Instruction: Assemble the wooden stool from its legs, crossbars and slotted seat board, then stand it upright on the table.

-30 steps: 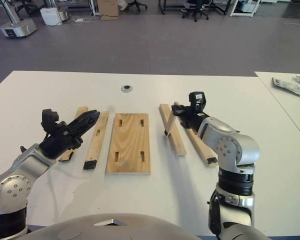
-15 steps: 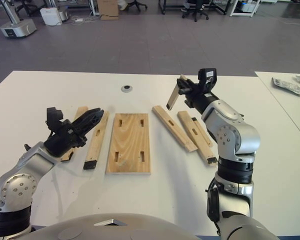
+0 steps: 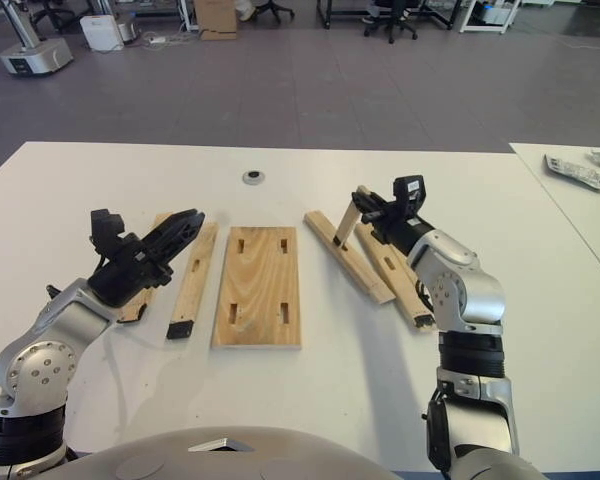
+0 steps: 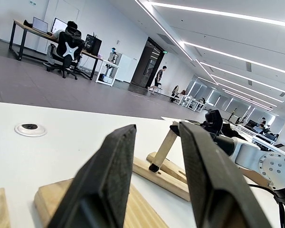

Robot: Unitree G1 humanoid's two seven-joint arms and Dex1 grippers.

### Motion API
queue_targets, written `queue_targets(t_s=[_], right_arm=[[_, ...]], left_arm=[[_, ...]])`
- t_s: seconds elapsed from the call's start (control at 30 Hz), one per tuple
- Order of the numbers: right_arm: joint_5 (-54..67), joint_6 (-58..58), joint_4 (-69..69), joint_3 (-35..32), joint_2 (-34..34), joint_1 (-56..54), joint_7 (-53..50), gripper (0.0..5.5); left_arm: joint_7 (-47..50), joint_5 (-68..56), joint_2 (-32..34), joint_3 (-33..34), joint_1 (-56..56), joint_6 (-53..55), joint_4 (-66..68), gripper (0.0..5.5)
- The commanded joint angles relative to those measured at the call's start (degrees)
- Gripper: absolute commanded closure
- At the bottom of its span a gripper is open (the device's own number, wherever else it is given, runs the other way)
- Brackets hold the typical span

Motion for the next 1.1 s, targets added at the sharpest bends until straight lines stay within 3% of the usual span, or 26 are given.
queue_targets(t_s=[0.03,0.37,0.6,0.93,1.1], right_arm=[[-1.0,-0.5,0.9,0.0,-1.2,0.7,0.7,5.08],[-1.7,-2.0,2.8,-0.3,-2.3,4.8,1.2,5.08],[-4.9,-2.8,-3.0,4.4,-0.2,9.5,-2.9,5.08],[-8.9,5.7,-3.3,9.9,0.4,11.7,-10.4,5.08],[-7.9,10.4,-10.0,12.8,3.3,15.0,-14.6,5.08]], left_arm=[[-0.1,1.1,-0.2,-0.8,-0.4,-0.7,0.1,3.85],[-0.3,1.1,0.7,-1.2,-0.4,-0.3,-0.3,3.85],[0.4,2.9,1.0,-1.2,-1.0,-1.2,-0.8,3.85],[0.6,5.0,-0.2,-2.6,-0.3,-2.2,-1.2,3.85],[0.9,5.4,-0.8,-2.9,0.6,-2.7,-1.9,3.85]])
